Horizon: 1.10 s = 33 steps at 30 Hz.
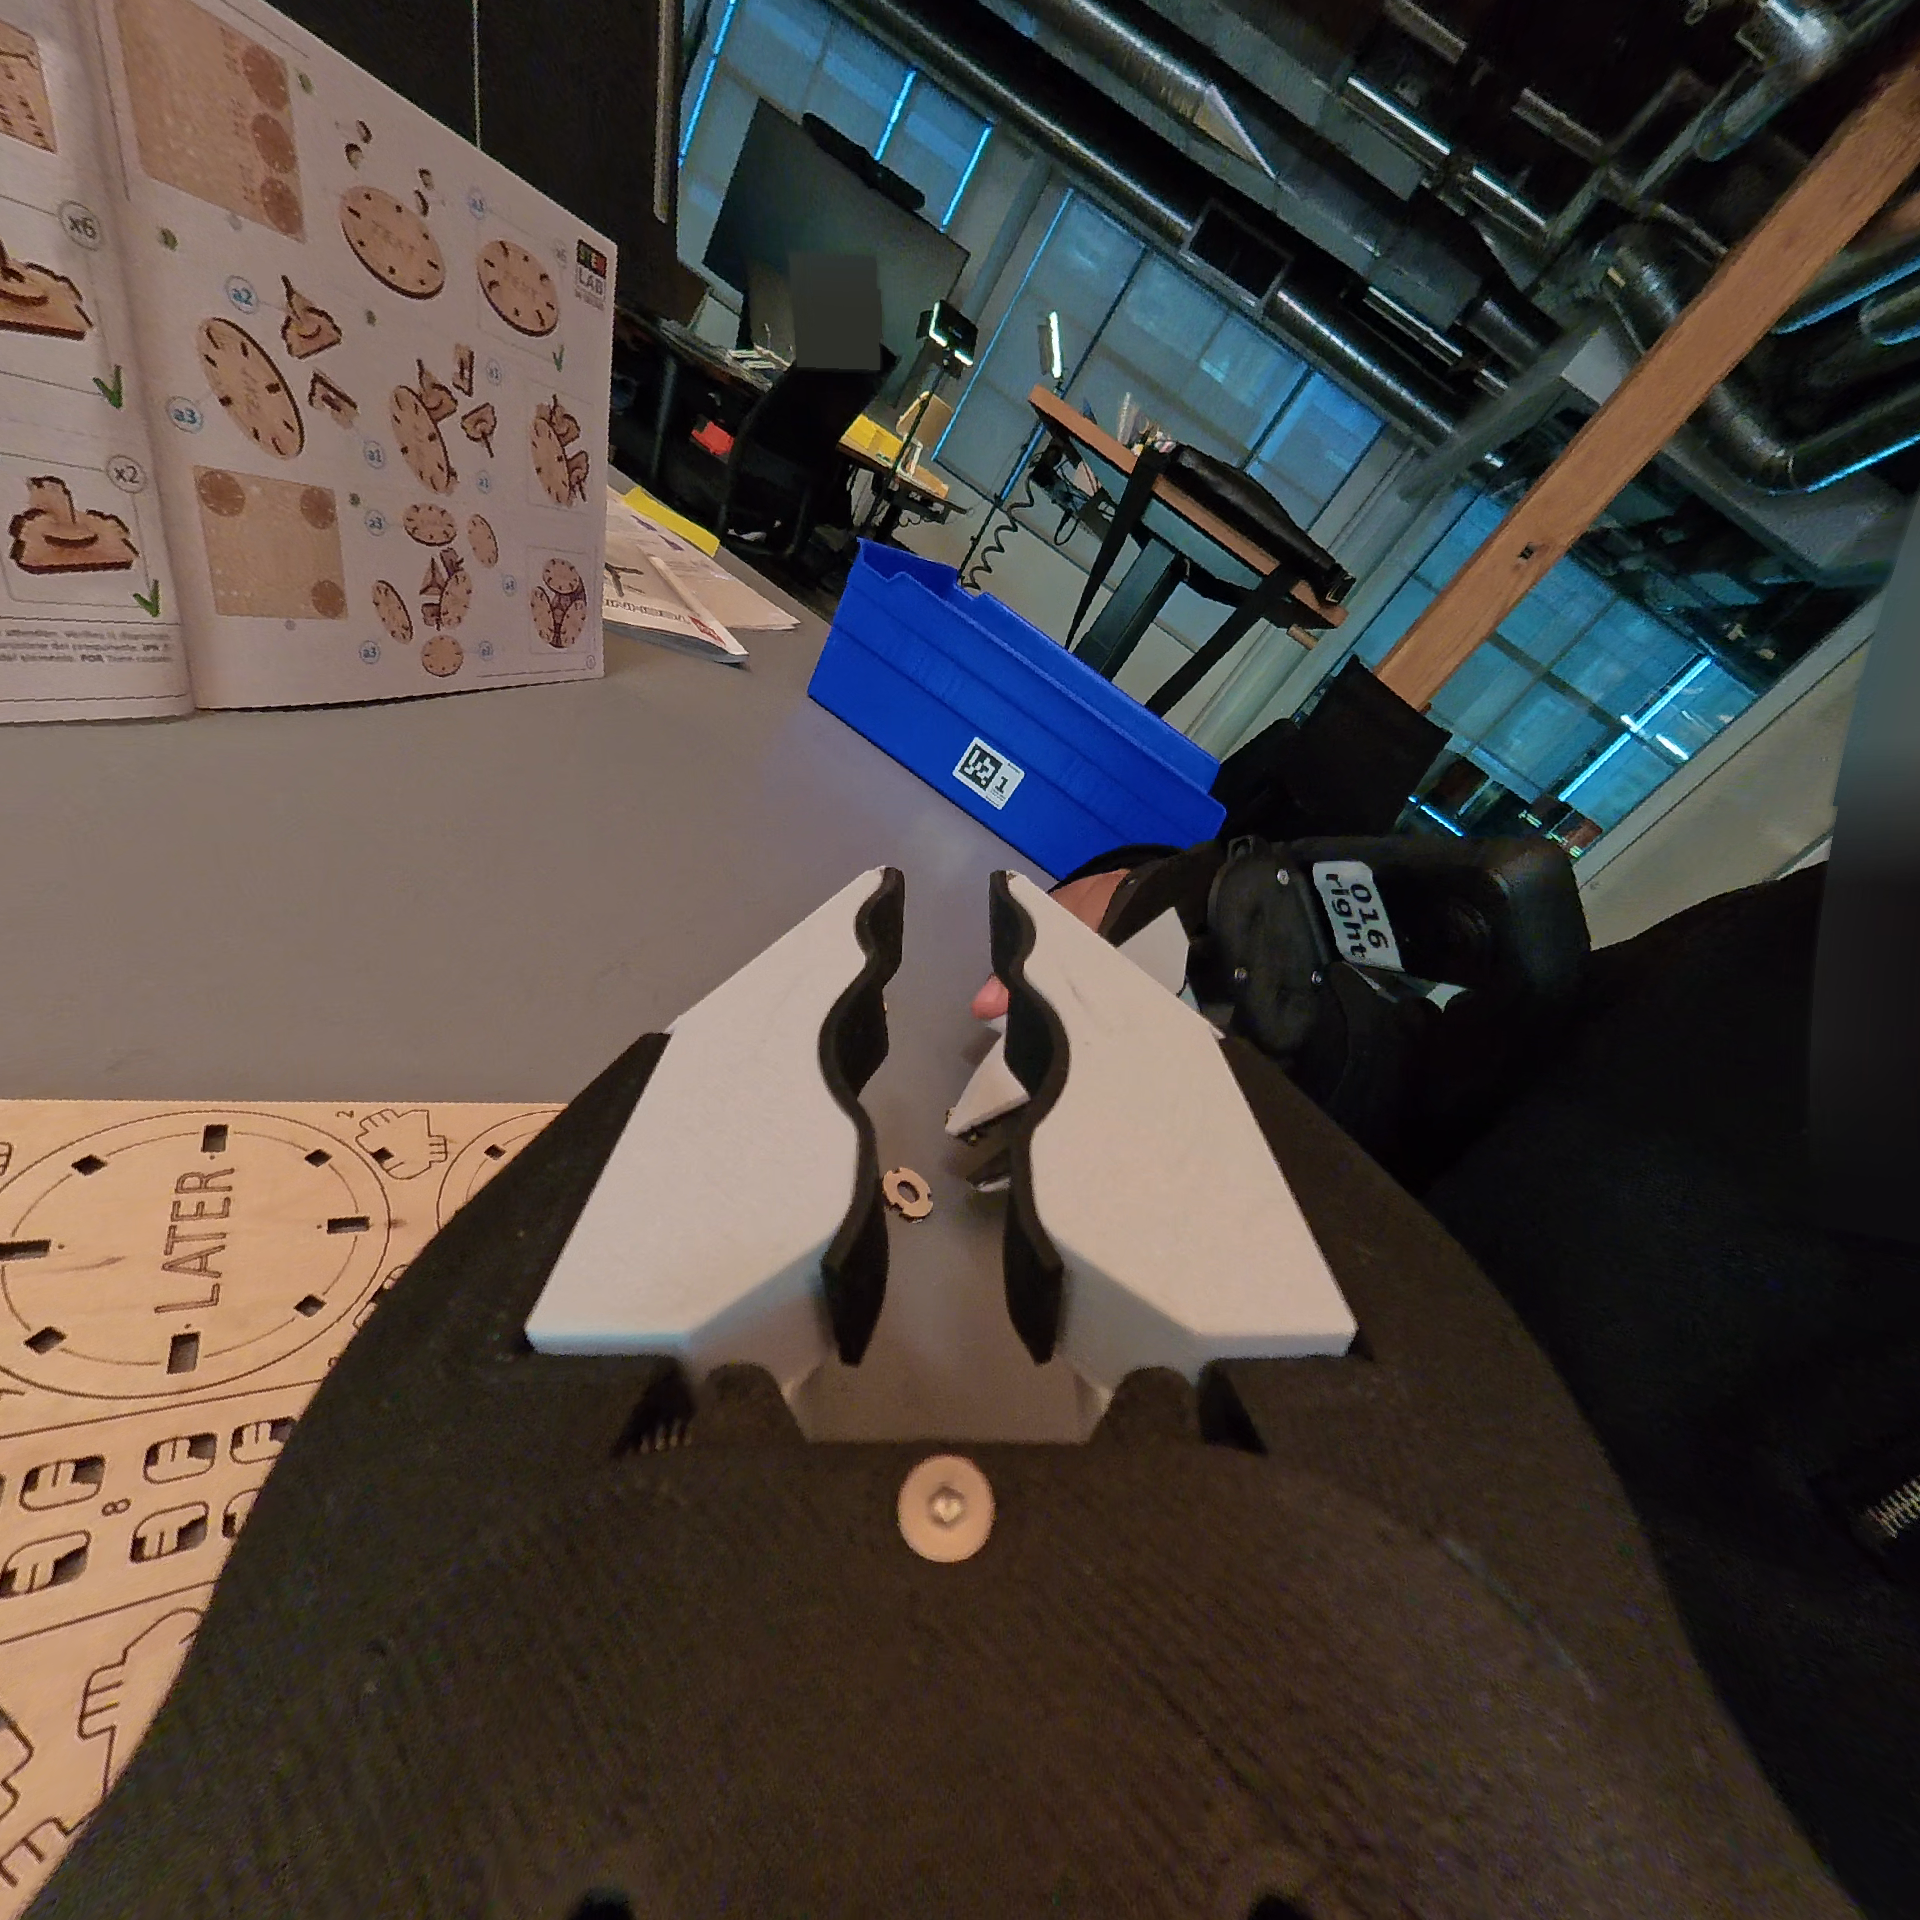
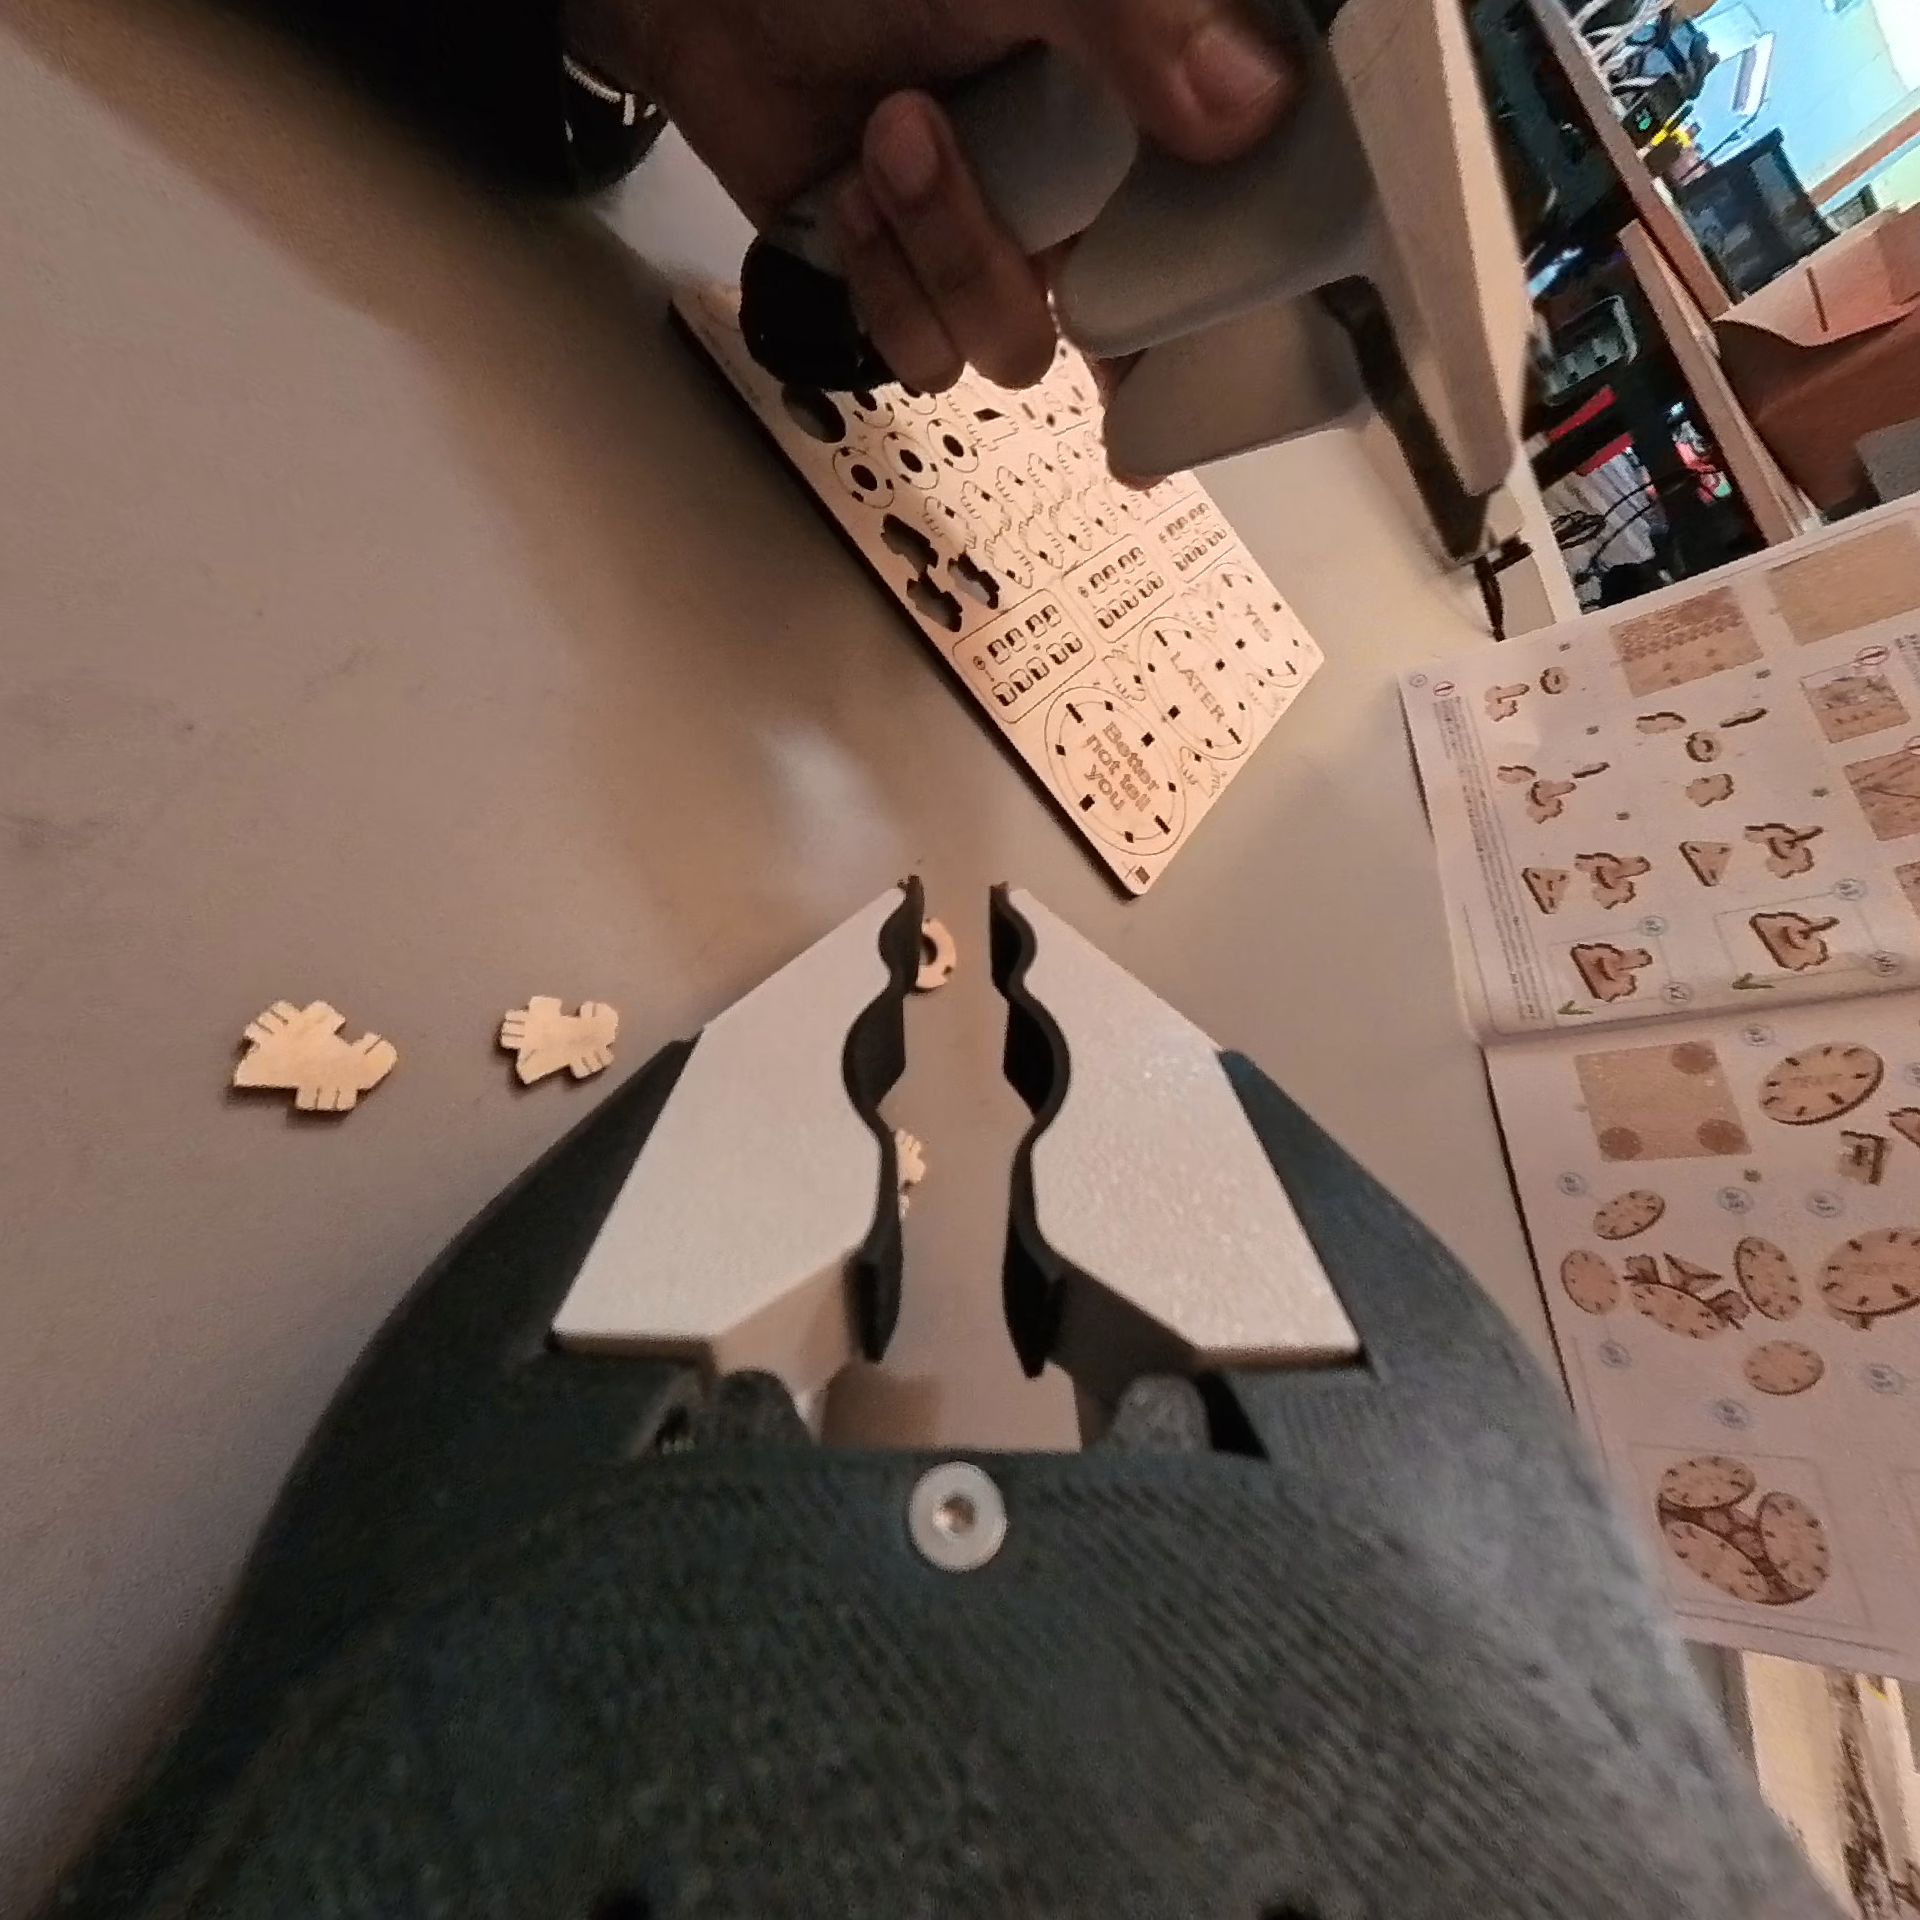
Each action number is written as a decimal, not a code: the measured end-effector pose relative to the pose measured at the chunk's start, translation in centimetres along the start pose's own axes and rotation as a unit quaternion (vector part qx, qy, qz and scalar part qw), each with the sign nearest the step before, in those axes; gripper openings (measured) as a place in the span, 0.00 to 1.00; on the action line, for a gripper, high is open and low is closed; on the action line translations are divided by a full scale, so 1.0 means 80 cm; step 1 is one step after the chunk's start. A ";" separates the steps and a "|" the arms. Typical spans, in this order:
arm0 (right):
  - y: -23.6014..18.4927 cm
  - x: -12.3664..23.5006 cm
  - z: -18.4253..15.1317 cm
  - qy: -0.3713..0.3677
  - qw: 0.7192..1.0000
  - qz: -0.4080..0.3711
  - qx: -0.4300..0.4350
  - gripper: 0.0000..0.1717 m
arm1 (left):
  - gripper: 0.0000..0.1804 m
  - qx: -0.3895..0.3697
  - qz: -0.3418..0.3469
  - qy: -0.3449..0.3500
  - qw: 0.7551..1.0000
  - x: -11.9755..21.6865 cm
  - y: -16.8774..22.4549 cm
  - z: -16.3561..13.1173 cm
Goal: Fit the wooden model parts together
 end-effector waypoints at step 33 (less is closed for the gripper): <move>0.016 0.005 0.003 0.042 0.995 -0.032 -0.089 0.06 | 0.09 0.009 -0.003 -0.005 1.000 0.000 0.000 -0.002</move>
Point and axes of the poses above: each gripper's, where its closed fingertips meet, x back along the fingers, z out of its top, y = z × x across the jaws, the point moved 9 cm from there along x, back along the fingers, and after that the axes turned 12 degrees about y, right-handed, at the moved point
